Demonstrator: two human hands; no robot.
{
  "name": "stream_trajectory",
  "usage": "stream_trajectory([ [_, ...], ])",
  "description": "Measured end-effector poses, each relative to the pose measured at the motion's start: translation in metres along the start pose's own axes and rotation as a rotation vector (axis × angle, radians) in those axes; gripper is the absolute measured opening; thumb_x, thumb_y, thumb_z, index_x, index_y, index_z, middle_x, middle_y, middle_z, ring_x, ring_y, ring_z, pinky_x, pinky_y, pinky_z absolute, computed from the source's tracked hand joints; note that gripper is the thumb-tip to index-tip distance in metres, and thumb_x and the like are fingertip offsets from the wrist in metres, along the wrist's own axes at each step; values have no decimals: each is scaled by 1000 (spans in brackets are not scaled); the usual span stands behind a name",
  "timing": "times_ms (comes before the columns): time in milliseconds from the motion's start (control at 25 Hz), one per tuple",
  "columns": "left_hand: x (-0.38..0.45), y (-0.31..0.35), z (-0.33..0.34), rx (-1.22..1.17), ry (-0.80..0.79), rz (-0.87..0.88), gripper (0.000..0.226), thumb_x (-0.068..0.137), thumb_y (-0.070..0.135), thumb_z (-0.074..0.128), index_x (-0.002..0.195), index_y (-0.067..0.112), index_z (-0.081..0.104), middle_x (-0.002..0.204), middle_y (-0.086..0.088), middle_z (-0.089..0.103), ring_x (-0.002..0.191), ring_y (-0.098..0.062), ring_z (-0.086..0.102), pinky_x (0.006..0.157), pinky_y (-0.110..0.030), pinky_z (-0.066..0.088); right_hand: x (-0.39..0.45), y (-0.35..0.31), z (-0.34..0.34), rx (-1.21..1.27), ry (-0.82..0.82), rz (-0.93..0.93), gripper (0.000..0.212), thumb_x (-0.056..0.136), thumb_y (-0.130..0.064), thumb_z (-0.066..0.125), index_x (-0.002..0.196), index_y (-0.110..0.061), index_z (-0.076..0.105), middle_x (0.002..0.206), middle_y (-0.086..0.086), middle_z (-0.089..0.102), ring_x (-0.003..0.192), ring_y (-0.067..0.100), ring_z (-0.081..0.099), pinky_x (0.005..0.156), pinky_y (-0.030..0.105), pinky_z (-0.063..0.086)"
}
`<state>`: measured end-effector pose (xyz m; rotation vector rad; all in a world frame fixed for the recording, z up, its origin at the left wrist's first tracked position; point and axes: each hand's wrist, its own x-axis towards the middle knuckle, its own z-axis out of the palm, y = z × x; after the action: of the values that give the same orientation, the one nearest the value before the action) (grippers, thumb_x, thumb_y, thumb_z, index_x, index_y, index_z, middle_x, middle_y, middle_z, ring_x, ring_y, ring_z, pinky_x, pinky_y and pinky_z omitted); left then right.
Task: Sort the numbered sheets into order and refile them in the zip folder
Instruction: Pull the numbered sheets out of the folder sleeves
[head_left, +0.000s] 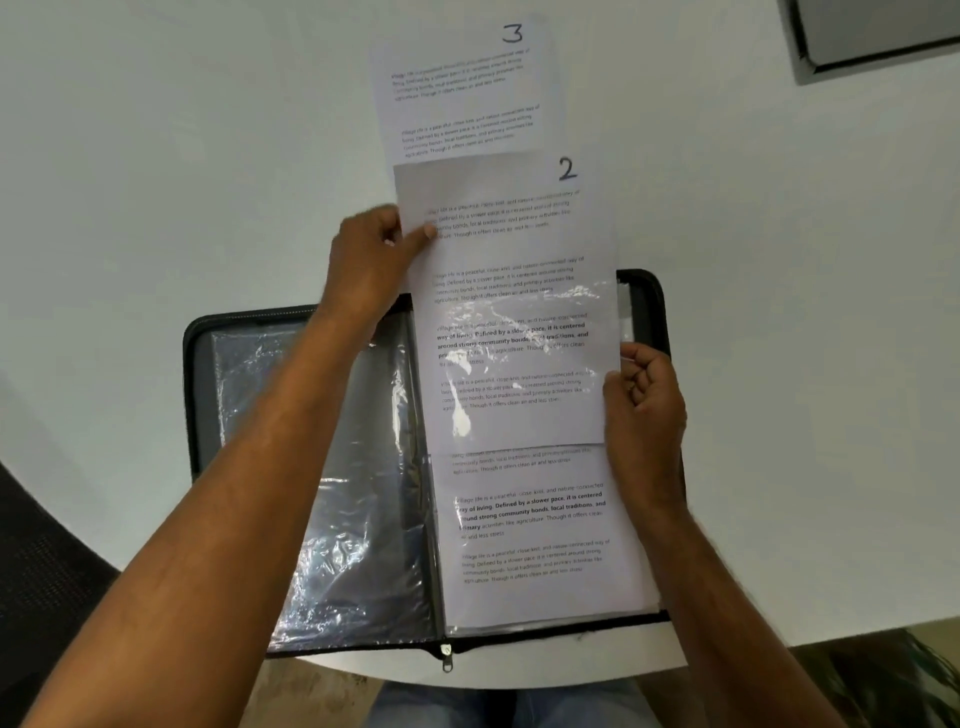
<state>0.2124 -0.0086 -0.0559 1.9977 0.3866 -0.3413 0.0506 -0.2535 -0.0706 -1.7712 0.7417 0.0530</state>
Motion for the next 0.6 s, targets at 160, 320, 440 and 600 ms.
stream_trajectory([
  [160, -10, -13, 0, 297, -44, 10, 22, 99, 34, 66, 109, 16, 73, 94, 6, 72, 82, -13, 70, 76, -32, 59, 1, -1, 1, -8, 15, 4, 25, 102, -7, 54, 124, -17, 60, 112, -4, 72, 92, -2, 69, 69, 12, 53],
  [320, 4, 2, -1, 103, 86, 57, 9, 100, 28, 64, 106, 28, 71, 97, 14, 73, 75, -12, 69, 73, -36, 60, 1, 0, 2, -23, 15, -6, 28, 101, -9, 56, 127, -19, 61, 106, -13, 72, 91, 4, 70, 72, 19, 56],
  [440, 32, 15, -2, -116, 137, 29, 10, 101, 21, 62, 107, 17, 70, 99, 7, 77, 63, -24, 72, 59, -41, 57, 4, 1, 3, -37, 22, 8, 28, 102, -15, 60, 128, -22, 61, 100, -14, 73, 90, 7, 70, 78, 26, 59],
  [600, 70, 27, -4, -214, 189, 5, 11, 103, 20, 59, 106, 10, 65, 102, -1, 77, 72, -34, 76, 61, -41, 61, 4, 2, 2, -40, 12, -11, 30, 101, -11, 59, 129, -22, 62, 100, -14, 73, 93, 4, 70, 82, 23, 57],
])
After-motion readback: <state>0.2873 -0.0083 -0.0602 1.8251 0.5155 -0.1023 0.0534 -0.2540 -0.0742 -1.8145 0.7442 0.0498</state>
